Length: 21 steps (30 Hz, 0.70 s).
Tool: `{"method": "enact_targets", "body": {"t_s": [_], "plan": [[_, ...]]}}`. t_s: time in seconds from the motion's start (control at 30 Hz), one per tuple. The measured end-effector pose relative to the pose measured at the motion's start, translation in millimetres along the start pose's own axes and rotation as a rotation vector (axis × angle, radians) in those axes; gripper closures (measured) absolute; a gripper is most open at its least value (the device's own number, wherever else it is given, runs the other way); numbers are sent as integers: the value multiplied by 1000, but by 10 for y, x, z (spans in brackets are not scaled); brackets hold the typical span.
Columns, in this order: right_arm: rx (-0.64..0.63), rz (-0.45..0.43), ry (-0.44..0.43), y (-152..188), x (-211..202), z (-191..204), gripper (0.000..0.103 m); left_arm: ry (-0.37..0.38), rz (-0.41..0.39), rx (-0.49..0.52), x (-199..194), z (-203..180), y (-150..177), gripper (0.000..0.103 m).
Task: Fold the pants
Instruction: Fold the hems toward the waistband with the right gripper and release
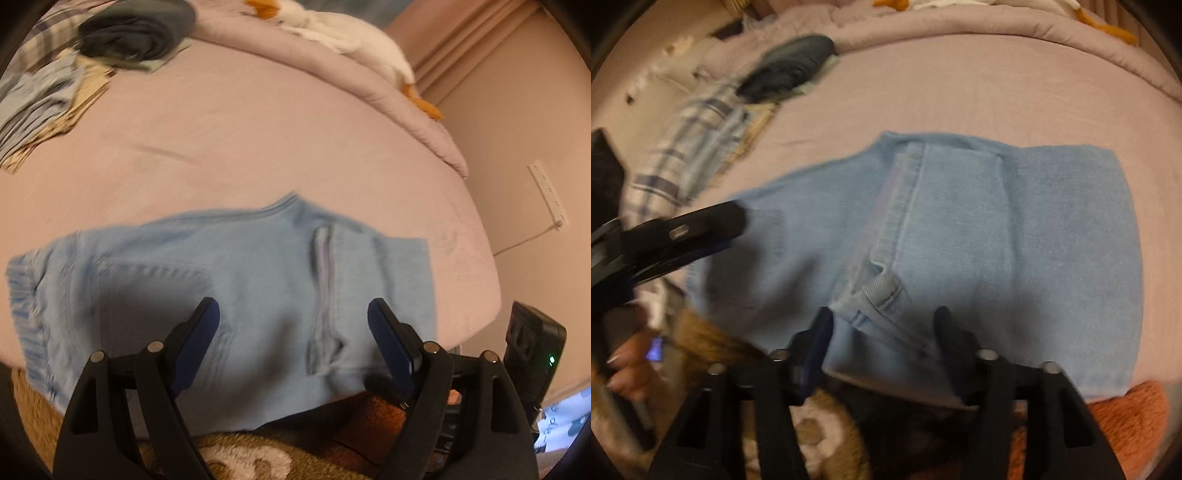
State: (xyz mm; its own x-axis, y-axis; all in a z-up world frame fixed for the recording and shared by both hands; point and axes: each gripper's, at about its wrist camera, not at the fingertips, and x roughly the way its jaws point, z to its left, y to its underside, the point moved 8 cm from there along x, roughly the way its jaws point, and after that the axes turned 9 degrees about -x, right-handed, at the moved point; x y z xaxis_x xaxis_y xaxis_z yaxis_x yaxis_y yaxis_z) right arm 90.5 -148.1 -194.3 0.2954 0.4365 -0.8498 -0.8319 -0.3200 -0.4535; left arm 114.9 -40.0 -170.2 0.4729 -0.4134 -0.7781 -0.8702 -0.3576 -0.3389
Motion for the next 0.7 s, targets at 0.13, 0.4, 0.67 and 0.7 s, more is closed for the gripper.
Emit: {"method": "enact_targets", "body": {"t_s": [0.13,0.4,0.67,0.7], "plan": [[30,-44,30,74,-322,-156,45,78,68,22,257,-175,-3,21],[258,-96,201,331,-643,-936,45,117,226,37,935,-328,145,40],[405,-84,244,623,-708,-1326,45,125,256,31,1046,-331,276,68],[418,-83,242,652,-703,-1352,45,100,247,49,1057,-331,286,82]]}}
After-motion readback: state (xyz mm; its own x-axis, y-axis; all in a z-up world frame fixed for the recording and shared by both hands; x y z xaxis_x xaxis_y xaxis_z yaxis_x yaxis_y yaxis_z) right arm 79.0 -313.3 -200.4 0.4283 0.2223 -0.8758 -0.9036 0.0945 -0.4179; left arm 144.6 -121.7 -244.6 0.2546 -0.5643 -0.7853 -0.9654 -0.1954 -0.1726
